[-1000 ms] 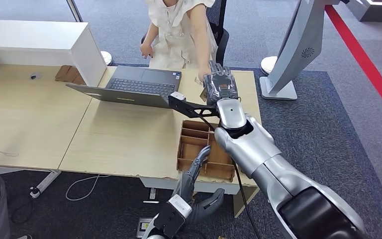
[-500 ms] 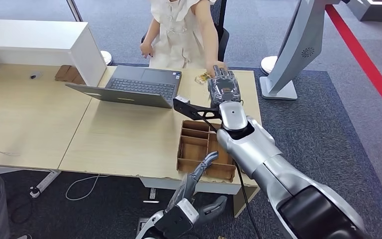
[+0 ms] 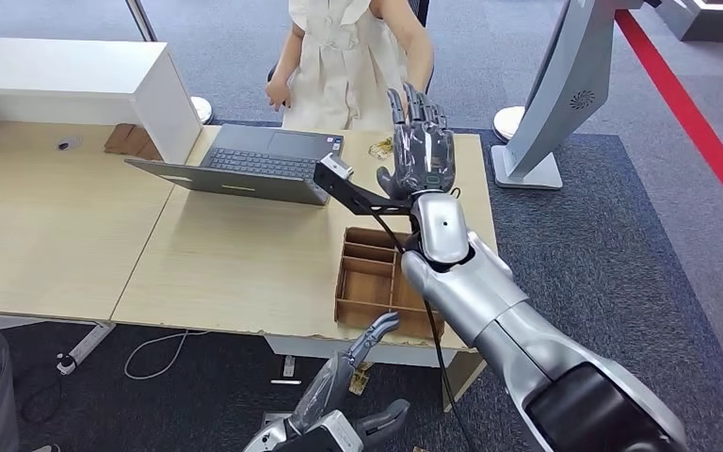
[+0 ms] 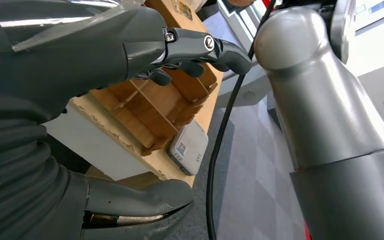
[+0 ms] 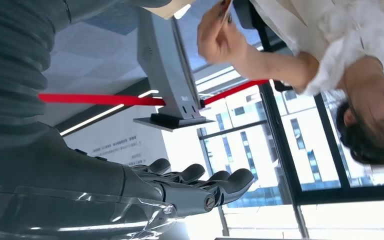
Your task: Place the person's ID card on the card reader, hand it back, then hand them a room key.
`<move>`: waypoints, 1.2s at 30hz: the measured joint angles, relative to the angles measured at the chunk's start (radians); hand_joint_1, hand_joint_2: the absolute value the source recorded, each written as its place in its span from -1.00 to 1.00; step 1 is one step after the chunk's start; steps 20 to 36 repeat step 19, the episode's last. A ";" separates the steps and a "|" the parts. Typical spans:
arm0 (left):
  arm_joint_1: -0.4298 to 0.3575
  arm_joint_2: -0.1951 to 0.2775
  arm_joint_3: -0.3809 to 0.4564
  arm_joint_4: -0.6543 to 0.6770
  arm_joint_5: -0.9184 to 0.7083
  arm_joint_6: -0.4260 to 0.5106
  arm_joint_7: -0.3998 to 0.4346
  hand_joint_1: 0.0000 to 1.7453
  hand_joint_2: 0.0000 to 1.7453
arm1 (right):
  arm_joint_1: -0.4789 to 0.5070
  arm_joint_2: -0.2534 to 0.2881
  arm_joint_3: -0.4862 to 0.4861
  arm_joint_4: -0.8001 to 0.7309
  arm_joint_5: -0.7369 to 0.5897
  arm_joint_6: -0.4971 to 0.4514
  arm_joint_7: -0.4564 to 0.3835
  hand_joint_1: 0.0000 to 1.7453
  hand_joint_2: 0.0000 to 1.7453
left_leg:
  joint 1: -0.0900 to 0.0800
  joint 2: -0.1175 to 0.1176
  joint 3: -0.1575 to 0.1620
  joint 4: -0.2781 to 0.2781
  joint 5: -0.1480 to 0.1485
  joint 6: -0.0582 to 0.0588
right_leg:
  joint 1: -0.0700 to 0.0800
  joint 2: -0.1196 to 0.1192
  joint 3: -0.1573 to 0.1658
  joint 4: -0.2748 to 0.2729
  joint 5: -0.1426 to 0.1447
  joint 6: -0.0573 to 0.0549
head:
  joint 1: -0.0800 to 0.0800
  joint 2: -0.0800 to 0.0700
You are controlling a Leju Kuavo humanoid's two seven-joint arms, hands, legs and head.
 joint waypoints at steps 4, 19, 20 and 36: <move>0.028 0.030 0.020 -0.037 -0.060 0.000 0.045 -1.00 1.00 | 0.077 -0.028 -0.037 -0.178 0.002 -0.052 -0.048 -1.00 1.00 | 0.000 0.000 0.000 0.000 0.000 0.000 | 0.000 0.000 0.000 0.000 0.000 0.000 | 0.000 0.000; 0.174 0.161 0.162 -0.224 -0.259 0.001 0.226 -1.00 1.00 | 0.629 -0.013 -0.470 -0.853 -0.437 -0.066 -0.725 -1.00 1.00 | 0.000 0.000 0.000 0.000 -0.001 0.000 | 0.000 0.000 0.001 -0.001 -0.001 0.000 | 0.000 0.000; 0.174 0.161 0.162 -0.224 -0.259 0.001 0.226 -1.00 1.00 | 0.629 -0.013 -0.470 -0.853 -0.437 -0.066 -0.725 -1.00 1.00 | 0.000 0.000 0.000 0.000 -0.001 0.000 | 0.000 0.000 0.001 -0.001 -0.001 0.000 | 0.000 0.000; 0.174 0.161 0.162 -0.224 -0.259 0.001 0.226 -1.00 1.00 | 0.629 -0.013 -0.470 -0.853 -0.437 -0.066 -0.725 -1.00 1.00 | 0.000 0.000 0.000 0.000 -0.001 0.000 | 0.000 0.000 0.001 -0.001 -0.001 0.000 | 0.000 0.000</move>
